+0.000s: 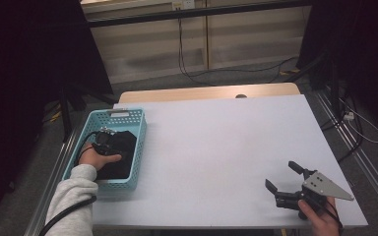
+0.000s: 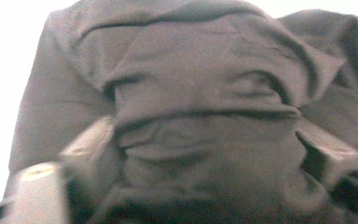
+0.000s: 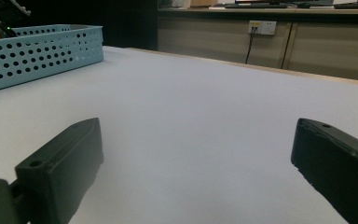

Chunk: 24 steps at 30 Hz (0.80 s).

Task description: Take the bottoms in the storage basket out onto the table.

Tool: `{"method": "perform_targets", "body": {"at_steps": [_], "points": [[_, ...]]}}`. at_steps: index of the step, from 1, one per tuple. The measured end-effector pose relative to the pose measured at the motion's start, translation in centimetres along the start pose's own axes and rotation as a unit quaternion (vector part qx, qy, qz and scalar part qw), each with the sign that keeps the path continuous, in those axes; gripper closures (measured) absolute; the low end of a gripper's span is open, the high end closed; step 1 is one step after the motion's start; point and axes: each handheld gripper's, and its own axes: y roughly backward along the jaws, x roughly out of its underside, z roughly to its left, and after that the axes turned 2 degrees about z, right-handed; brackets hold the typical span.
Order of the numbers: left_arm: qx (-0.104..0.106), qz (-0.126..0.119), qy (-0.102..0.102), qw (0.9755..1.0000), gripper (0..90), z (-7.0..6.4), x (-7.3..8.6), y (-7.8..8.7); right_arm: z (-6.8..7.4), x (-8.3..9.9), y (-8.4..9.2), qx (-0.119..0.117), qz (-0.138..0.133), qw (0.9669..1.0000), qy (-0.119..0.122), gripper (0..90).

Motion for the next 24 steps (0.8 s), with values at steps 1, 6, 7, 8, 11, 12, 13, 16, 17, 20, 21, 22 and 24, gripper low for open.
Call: {"method": "perform_targets", "body": {"at_steps": [1, 6, 7, 8, 11, 12, 13, 16, 17, 20, 21, 22, 24], "points": [[0.007, -0.004, 0.005, 1.0, 27.2, -0.1, 0.0, 0.1, 0.0, 0.0, 0.0, 0.0, 0.0, 1.0, 0.0, 1.3], [0.014, 0.005, 0.001, 0.9999, 43.0, -0.5, -0.4, 0.1, -0.1, -0.1, -0.1, 0.002, -0.002, 1.0, -0.004, 1.3], [0.013, 0.011, 0.002, 0.9998, 45.6, -0.6, -0.5, 0.1, -0.1, -0.1, -0.2, 0.0, -0.003, 1.0, -0.003, 1.3], [0.012, 0.014, 0.001, 0.9998, 47.8, -0.7, -0.6, 0.1, -0.1, -0.1, -0.3, 0.0, -0.002, 1.0, -0.003, 1.3], [0.012, 0.022, 0.003, 0.9997, 53.0, -0.8, -0.8, 0.2, 0.0, -0.1, -0.5, -0.004, -0.003, 1.0, -0.002, 1.3], [0.014, 0.021, 0.007, 0.9997, 54.4, -0.8, -0.7, 0.2, 0.0, -0.2, -0.5, -0.004, -0.003, 1.0, -0.003, 1.3], [0.017, 0.019, 0.012, 0.9996, 55.8, -0.9, -0.7, 0.3, 0.0, -0.2, -0.6, -0.005, -0.002, 1.0, -0.001, 1.2], [0.021, 0.018, 0.025, 0.9993, 59.1, -0.9, -0.5, 0.4, 0.1, -0.2, -0.8, -0.006, -0.003, 1.0, -0.002, 1.2], [0.021, 0.021, 0.027, 0.9992, 59.8, -0.8, -0.6, 0.4, 0.1, -0.2, -0.8, -0.006, -0.003, 1.0, -0.002, 1.3], [0.019, 0.025, 0.028, 0.9991, 60.8, -0.9, -0.7, 0.5, 0.0, -0.2, -1.0, -0.009, -0.004, 1.0, 0.0, 1.3], [0.018, 0.025, 0.026, 0.9992, 60.8, -1.0, -0.7, 0.5, 0.0, -0.3, -1.1, -0.009, -0.004, 0.9999, 0.001, 1.2], [0.017, 0.023, 0.025, 0.9993, 60.8, -1.0, -0.7, 0.6, 0.1, -0.3, -1.2, -0.01, -0.004, 0.9999, 0.001, 1.3], [0.018, 0.02, 0.026, 0.9993, 60.9, -0.9, -0.7, 0.7, 0.2, -0.4, -1.4, -0.012, -0.006, 0.9999, 0.002, 1.3]]}}
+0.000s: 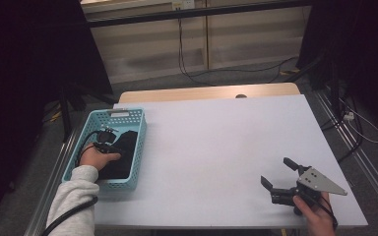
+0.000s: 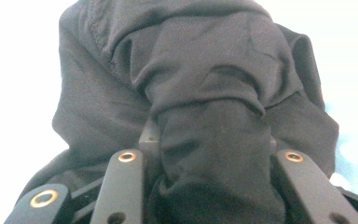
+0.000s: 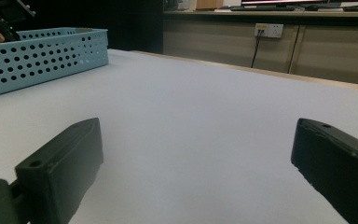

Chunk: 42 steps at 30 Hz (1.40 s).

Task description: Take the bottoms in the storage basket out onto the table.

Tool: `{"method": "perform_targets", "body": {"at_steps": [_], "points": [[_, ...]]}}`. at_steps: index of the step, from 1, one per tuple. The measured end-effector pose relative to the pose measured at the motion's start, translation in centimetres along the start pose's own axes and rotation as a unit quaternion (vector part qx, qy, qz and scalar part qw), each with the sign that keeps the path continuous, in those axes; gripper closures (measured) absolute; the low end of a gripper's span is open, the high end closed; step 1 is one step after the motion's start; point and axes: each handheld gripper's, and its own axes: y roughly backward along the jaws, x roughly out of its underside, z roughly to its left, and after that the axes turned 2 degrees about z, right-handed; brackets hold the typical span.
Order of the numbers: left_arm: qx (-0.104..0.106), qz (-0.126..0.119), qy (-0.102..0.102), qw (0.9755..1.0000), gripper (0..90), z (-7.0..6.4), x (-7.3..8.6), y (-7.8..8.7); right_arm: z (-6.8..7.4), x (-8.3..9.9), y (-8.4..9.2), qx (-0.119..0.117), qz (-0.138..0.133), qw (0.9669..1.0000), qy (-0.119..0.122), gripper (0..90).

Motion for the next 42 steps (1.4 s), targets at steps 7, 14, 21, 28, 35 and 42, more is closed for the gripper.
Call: {"method": "perform_targets", "body": {"at_steps": [7, 14, 21, 28, 35, 42], "points": [[-0.007, -0.013, 0.008, 0.9999, 62.0, 0.1, -1.0, 1.4, 0.1, 0.1, -0.1, -0.002, 0.005, 1.0, 0.003, 1.2], [0.007, -0.014, 0.028, 0.9995, 62.5, -0.2, -2.5, 3.1, 0.1, 0.0, -0.2, -0.01, 0.002, 1.0, 0.0, 1.2], [0.009, -0.023, 0.037, 0.999, 62.7, -0.2, -3.9, 5.1, 0.0, 0.1, 0.0, -0.009, 0.002, 1.0, 0.0, 1.2], [0.009, -0.056, 0.057, 0.9968, 62.8, 0.3, -5.0, 7.7, 0.0, 0.2, 0.4, -0.007, 0.002, 1.0, -0.001, 1.1], [-0.009, -0.079, 0.059, 0.9951, 63.0, 0.4, -6.2, 10.3, -0.1, 0.2, 0.5, -0.005, 0.002, 1.0, -0.003, 1.0], [-0.002, -0.116, 0.058, 0.9915, 63.4, -1.1, -7.9, 12.3, -0.1, 0.2, 0.4, -0.005, 0.002, 1.0, -0.003, 1.0]]}}
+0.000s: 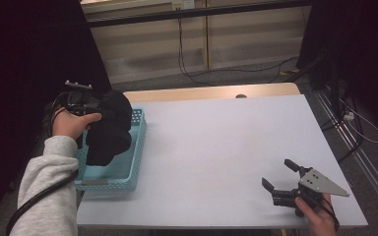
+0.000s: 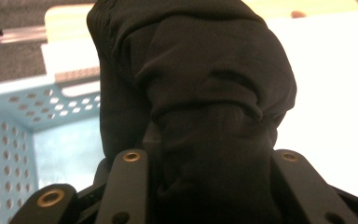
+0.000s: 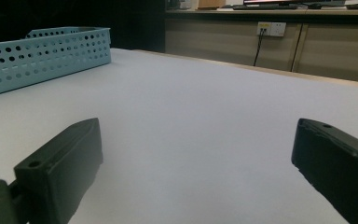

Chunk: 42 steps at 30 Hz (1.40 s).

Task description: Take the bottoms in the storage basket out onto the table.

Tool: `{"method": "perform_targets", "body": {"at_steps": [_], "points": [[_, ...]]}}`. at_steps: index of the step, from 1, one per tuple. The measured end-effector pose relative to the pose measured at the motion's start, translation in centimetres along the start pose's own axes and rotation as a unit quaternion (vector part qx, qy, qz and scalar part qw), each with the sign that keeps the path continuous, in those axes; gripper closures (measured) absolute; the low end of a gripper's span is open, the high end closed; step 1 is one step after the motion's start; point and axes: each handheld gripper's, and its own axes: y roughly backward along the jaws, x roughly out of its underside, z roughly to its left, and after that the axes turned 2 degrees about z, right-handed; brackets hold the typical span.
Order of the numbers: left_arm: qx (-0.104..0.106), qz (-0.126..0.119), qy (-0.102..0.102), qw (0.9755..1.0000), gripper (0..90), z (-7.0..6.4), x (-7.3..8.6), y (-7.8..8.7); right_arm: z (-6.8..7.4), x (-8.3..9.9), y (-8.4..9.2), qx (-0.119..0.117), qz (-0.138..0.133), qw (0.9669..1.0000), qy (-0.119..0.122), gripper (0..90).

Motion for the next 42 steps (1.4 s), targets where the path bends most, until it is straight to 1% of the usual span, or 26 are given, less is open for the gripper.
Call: {"method": "perform_targets", "body": {"at_steps": [1, 2, 3, 4, 8, 10, 13, 15, 17, 19, 20, 22, 23, 26, 27, 28, 29, 32, 34, 39, 41, 42], "points": [[0.002, -0.002, -0.007, 1.0, 63.4, -0.3, -0.3, 0.1, 0.0, 0.0, 0.0, 0.0, 0.0, 1.0, -0.001, 1.0], [0.003, -0.008, -0.007, 0.9999, 63.4, -0.8, -0.6, 0.2, 0.0, 0.0, 0.0, 0.0, 0.0, 1.0, -0.001, 1.0], [0.004, -0.008, -0.014, 0.9999, 63.4, -1.1, -0.8, 0.3, 0.0, 0.0, 0.0, 0.0, 0.001, 1.0, 0.0, 1.0], [0.004, -0.011, -0.016, 0.9998, 63.4, -1.5, -1.1, 0.4, 0.0, 0.0, -0.1, -0.001, 0.001, 1.0, 0.001, 1.0], [0.016, -0.021, -0.021, 0.9994, 63.4, -2.8, -1.8, 0.5, 0.0, 0.0, -0.1, 0.0, 0.001, 1.0, 0.001, 1.0], [0.027, -0.028, -0.017, 0.9991, 63.4, -3.5, -2.0, 0.3, 0.1, 0.0, -0.1, 0.0, 0.002, 1.0, 0.001, 1.0], [0.033, -0.028, -0.029, 0.9986, 63.4, -4.9, -2.3, -0.1, 0.1, -0.1, 0.0, 0.002, 0.001, 1.0, 0.001, 1.0], [0.039, -0.034, -0.038, 0.9979, 63.3, -5.8, -2.4, -0.4, 0.1, -0.1, 0.0, 0.002, 0.001, 1.0, 0.001, 1.0], [0.051, -0.033, -0.039, 0.9974, 63.4, -6.8, -2.6, -0.5, 0.1, 0.0, 0.0, 0.001, 0.001, 1.0, 0.001, 1.0], [0.055, -0.037, -0.047, 0.9967, 63.4, -7.6, -2.9, -0.4, 0.1, 0.0, 0.0, 0.0, 0.003, 1.0, 0.004, 1.0], [0.056, -0.043, -0.05, 0.9963, 63.3, -8.0, -3.0, -0.2, 0.1, 0.0, 0.0, 0.0, 0.003, 1.0, 0.005, 1.0], [0.068, -0.059, -0.052, 0.9946, 63.3, -8.9, -3.2, -0.1, 0.1, 0.0, 0.0, 0.002, 0.002, 1.0, 0.002, 0.9], [0.076, -0.059, -0.054, 0.9939, 63.3, -9.3, -3.1, -0.3, 0.1, 0.0, 0.0, 0.002, 0.003, 1.0, 0.002, 1.0], [0.086, -0.055, -0.073, 0.9921, 63.3, -10.8, -2.7, -1.4, 0.1, 0.0, 0.0, 0.002, 0.002, 1.0, 0.004, 1.0], [0.09, -0.058, -0.072, 0.9917, 63.3, -11.3, -2.5, -1.9, 0.1, 0.0, 0.0, 0.001, 0.002, 1.0, 0.004, 1.0], [0.093, -0.057, -0.077, 0.991, 63.3, -11.6, -2.3, -2.3, 0.1, 0.0, 0.0, 0.0, 0.002, 1.0, 0.005, 1.0], [0.099, -0.054, -0.076, 0.9907, 63.2, -11.9, -2.2, -2.8, 0.2, 0.0, 0.0, 0.0, 0.002, 1.0, 0.005, 1.0], [0.11, -0.052, -0.081, 0.9893, 63.2, -12.7, -1.6, -3.9, 0.2, 0.0, 0.0, -0.001, 0.004, 1.0, 0.005, 1.0], [0.115, -0.057, -0.084, 0.9882, 63.2, -13.3, -1.3, -4.4, 0.1, 0.0, 0.1, 0.0, 0.003, 1.0, 0.006, 1.0], [0.136, -0.05, -0.099, 0.9845, 62.9, -14.6, -0.3, -6.0, 0.0, 0.0, 0.0, 0.001, 0.005, 1.0, 0.006, 1.0], [0.139, -0.051, -0.099, 0.9841, 62.8, -14.9, 0.1, -6.5, 0.1, 0.0, 0.0, 0.0, 0.005, 1.0, 0.008, 1.0], [0.143, -0.05, -0.1, 0.9834, 62.8, -15.0, 0.3, -6.7, 0.2, -0.1, 0.1, 0.0, 0.004, 1.0, 0.009, 1.0]]}}
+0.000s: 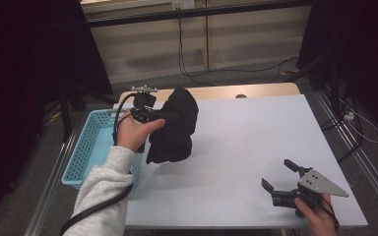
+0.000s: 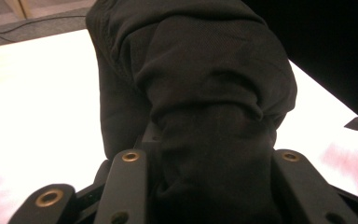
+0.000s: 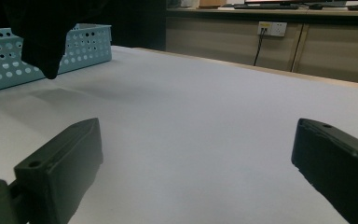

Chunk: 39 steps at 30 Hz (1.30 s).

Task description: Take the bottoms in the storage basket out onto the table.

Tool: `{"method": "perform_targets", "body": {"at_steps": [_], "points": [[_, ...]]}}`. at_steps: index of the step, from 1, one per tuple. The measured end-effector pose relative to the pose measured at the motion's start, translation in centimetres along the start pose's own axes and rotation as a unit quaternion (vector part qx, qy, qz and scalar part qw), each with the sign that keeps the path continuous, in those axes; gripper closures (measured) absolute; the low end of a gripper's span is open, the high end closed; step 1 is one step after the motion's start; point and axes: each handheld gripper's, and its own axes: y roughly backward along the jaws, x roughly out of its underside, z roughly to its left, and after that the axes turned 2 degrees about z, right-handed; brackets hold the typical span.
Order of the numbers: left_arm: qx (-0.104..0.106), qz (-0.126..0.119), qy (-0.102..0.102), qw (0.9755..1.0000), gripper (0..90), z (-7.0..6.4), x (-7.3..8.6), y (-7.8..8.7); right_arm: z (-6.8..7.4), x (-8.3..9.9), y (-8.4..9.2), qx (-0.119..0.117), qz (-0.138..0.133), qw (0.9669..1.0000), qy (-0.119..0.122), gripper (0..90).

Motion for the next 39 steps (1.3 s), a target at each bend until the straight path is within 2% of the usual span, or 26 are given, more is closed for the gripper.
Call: {"method": "perform_targets", "body": {"at_steps": [2, 4, 6, 11, 13, 15, 18, 20, 21, 24, 25, 29, 33, 39], "points": [[0.002, 0.003, -0.001, 1.0, 62.6, -0.5, 0.7, -0.8, 0.0, 0.0, 0.0, 0.001, 0.0, 1.0, 0.0, 1.0], [0.008, 0.016, -0.013, 0.9998, 62.3, -1.1, 1.5, -1.7, -0.1, 0.0, 0.0, 0.001, 0.0, 1.0, -0.002, 1.0], [0.014, 0.022, -0.017, 0.9995, 62.0, -1.5, 2.4, -2.9, -0.1, 0.0, 0.0, 0.002, 0.001, 1.0, -0.001, 1.0], [0.026, 0.029, -0.012, 0.9992, 61.8, -2.1, 4.0, -5.5, -0.1, 0.0, -0.1, 0.001, 0.003, 1.0, -0.001, 1.0], [0.032, 0.036, -0.018, 0.9987, 61.9, -2.3, 4.2, -6.2, -0.1, 0.0, 0.0, 0.0, 0.0, 1.0, -0.001, 1.0], [0.033, 0.035, -0.021, 0.9986, 61.9, -2.8, 4.2, -6.9, -0.1, 0.0, 0.1, 0.001, 0.001, 1.0, -0.003, 1.0], [0.043, 0.03, -0.015, 0.9985, 61.0, -3.9, 4.1, -8.2, -0.2, 0.0, 0.2, 0.004, 0.001, 1.0, -0.004, 1.0], [0.047, 0.019, -0.035, 0.9981, 56.7, -4.6, 4.2, -9.1, -0.3, 0.0, 0.3, 0.005, 0.001, 1.0, -0.002, 1.0], [0.046, 0.011, -0.039, 0.9981, 51.8, -4.7, 4.2, -9.3, -0.3, 0.0, 0.3, 0.005, 0.001, 1.0, -0.002, 1.0], [0.055, 0.0, -0.017, 0.9984, 35.4, -4.4, 4.6, -9.6, -0.2, -0.1, 0.3, 0.003, 0.0, 1.0, 0.0, 1.1], [0.054, 0.001, -0.016, 0.9984, 33.5, -4.3, 4.7, -9.4, -0.2, -0.1, 0.3, 0.005, 0.0, 1.0, 0.001, 1.3], [0.044, -0.007, -0.018, 0.9988, 30.3, -3.7, 5.3, -8.2, -0.3, 0.0, 0.3, 0.011, 0.002, 0.9999, 0.004, 1.4], [0.028, 0.008, -0.023, 0.9993, 25.3, -2.7, 6.1, -7.1, -0.3, -0.1, 0.2, 0.015, 0.002, 0.9999, 0.005, 1.3], [0.01, 0.015, -0.028, 0.9994, 18.9, -1.6, 7.7, -5.8, 0.1, -0.1, 0.0, 0.012, 0.006, 0.9999, 0.007, 1.2]]}}
